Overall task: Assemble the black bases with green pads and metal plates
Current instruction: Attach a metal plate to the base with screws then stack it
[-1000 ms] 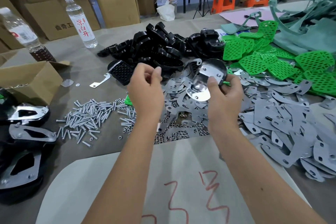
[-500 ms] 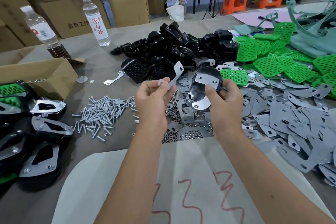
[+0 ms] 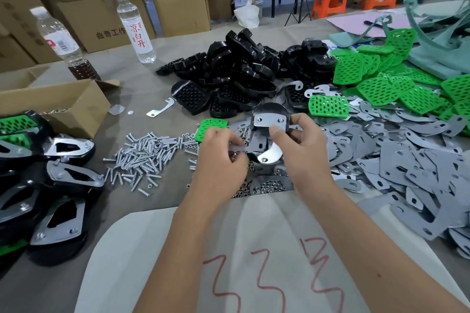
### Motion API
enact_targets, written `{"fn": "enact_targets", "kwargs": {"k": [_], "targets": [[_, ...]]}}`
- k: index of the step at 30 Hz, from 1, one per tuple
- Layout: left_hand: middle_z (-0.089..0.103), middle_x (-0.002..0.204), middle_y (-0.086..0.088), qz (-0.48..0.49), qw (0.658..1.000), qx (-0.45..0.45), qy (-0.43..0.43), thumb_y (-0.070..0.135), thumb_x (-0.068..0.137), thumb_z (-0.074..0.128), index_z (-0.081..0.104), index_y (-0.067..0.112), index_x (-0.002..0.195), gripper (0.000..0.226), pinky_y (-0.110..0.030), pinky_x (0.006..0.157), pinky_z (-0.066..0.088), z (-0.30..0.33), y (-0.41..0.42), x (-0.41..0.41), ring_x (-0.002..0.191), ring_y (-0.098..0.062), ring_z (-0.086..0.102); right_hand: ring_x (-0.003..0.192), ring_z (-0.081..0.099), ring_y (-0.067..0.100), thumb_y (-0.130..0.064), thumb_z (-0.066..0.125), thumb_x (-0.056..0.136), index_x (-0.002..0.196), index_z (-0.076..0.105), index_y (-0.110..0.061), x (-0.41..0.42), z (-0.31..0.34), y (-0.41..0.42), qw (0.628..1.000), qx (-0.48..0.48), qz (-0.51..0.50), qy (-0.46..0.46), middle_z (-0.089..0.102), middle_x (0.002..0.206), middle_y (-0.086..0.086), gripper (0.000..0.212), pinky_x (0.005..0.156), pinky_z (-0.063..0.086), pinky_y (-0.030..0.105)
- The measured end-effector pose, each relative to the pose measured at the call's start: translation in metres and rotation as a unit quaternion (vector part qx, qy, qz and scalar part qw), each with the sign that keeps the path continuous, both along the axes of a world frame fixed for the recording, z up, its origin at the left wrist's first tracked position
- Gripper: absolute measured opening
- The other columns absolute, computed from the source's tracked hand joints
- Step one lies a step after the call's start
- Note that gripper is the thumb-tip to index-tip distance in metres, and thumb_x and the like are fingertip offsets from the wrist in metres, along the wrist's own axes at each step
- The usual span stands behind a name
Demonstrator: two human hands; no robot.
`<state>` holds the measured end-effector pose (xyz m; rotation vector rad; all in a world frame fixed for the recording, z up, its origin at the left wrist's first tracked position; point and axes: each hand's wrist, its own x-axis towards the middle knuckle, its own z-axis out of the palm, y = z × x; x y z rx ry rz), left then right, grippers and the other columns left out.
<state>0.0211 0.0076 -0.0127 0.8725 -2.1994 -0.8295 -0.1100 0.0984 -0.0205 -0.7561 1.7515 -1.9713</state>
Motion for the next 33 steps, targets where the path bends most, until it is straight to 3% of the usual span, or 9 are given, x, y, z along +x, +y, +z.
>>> {"fn": "enact_targets", "kwargs": {"k": [6, 9, 11, 14, 17, 21, 25, 30, 33], "targets": [[0.062, 0.106, 0.01, 0.084, 0.989, 0.065, 0.101, 0.032, 0.112, 0.038, 0.065, 0.026, 0.092, 0.034, -0.03, 0.078, 0.049, -0.005, -0.007, 0.01, 0.079, -0.008, 0.068, 0.053, 0.04, 0.011, -0.029, 0.07, 0.095, 0.096, 0.059, -0.024, -0.006, -0.007, -0.001, 0.999, 0.021, -0.019, 0.015, 0.057, 0.06, -0.009, 0.012, 0.052, 0.037, 0.028], [0.053, 0.111, 0.002, 0.109, 0.987, 0.044, 0.114, 0.036, 0.112, 0.037, 0.07, 0.028, 0.1, 0.037, -0.044, 0.094, 0.053, -0.003, -0.01, 0.016, 0.091, -0.018, 0.068, 0.057, 0.051, 0.018, -0.03, 0.071, 0.092, 0.096, 0.059, -0.028, -0.004, -0.005, -0.002, 1.0, 0.017, -0.004, 0.011, 0.069, 0.067, -0.001, 0.012, 0.056, 0.045, 0.039], [0.064, 0.096, 0.001, 0.096, 0.98, 0.086, 0.153, 0.027, 0.111, 0.045, 0.068, 0.032, 0.104, 0.025, -0.054, 0.083, 0.058, -0.002, -0.013, 0.017, 0.076, -0.019, 0.071, 0.061, 0.058, 0.025, -0.031, 0.07, 0.09, 0.097, 0.059, -0.028, -0.003, -0.004, -0.002, 1.0, 0.016, 0.001, 0.009, 0.074, 0.076, 0.007, 0.013, 0.059, 0.053, 0.049], [0.075, 0.08, -0.006, 0.042, 0.952, 0.19, 0.235, 0.007, 0.102, 0.063, 0.066, 0.036, 0.107, 0.029, -0.042, 0.062, 0.064, -0.002, -0.012, 0.017, 0.059, -0.016, 0.068, 0.057, 0.057, 0.015, -0.028, 0.07, 0.092, 0.095, 0.06, -0.029, -0.004, -0.005, -0.001, 1.0, 0.015, -0.002, 0.022, 0.073, 0.072, 0.001, 0.011, 0.056, 0.048, 0.044], [0.075, 0.078, -0.006, 0.024, 0.934, 0.254, 0.25, 0.012, 0.1, 0.067, 0.074, 0.03, 0.1, 0.019, -0.029, 0.052, 0.059, -0.004, -0.005, 0.012, 0.057, -0.023, 0.068, 0.056, 0.058, 0.015, -0.024, 0.071, 0.094, 0.092, 0.061, -0.029, -0.003, -0.005, -0.001, 1.0, 0.01, 0.007, 0.015, 0.075, 0.074, 0.003, 0.011, 0.059, 0.051, 0.04], [0.07, 0.07, 0.0, 0.01, 0.938, 0.26, 0.229, 0.017, 0.099, 0.069, 0.08, 0.034, 0.084, 0.025, -0.026, 0.046, 0.055, -0.011, -0.002, 0.006, 0.052, -0.021, 0.068, 0.062, 0.057, 0.038, -0.025, 0.071, 0.094, 0.094, 0.062, -0.027, 0.0, -0.003, -0.001, 0.998, 0.029, 0.028, 0.048, 0.076, 0.079, 0.011, 0.009, 0.063, 0.054, 0.055], [0.073, 0.072, -0.005, -0.007, 0.953, 0.217, 0.212, 0.031, 0.082, 0.078, 0.078, 0.028, 0.082, 0.003, -0.043, 0.056, 0.059, -0.015, -0.002, 0.004, 0.058, -0.017, 0.062, 0.054, 0.057, 0.021, -0.018, 0.069, 0.098, 0.098, 0.062, -0.019, 0.003, -0.001, 0.001, 0.995, 0.021, 0.069, 0.075, 0.077, 0.074, 0.006, 0.006, 0.053, 0.045, 0.039], [0.071, 0.067, -0.002, 0.005, 0.955, 0.216, 0.203, 0.032, 0.08, 0.079, 0.076, 0.029, 0.077, 0.005, -0.034, 0.051, 0.052, -0.016, -0.002, 0.003, 0.053, -0.015, 0.06, 0.059, 0.057, 0.046, -0.02, 0.069, 0.095, 0.098, 0.062, -0.017, 0.004, -0.002, 0.001, 0.993, 0.008, 0.089, 0.071, 0.077, 0.076, 0.009, 0.008, 0.059, 0.05, 0.059], [0.07, 0.064, -0.004, 0.031, 0.955, 0.215, 0.2, 0.024, 0.081, 0.085, 0.07, 0.018, 0.077, 0.017, -0.056, 0.057, 0.059, -0.018, -0.005, 0.004, 0.054, -0.028, 0.065, 0.066, 0.059, 0.055, -0.027, 0.069, 0.089, 0.096, 0.062, -0.018, 0.004, -0.001, 0.001, 0.994, 0.004, 0.091, 0.054, 0.077, 0.078, 0.012, 0.013, 0.061, 0.052, 0.066]]}}
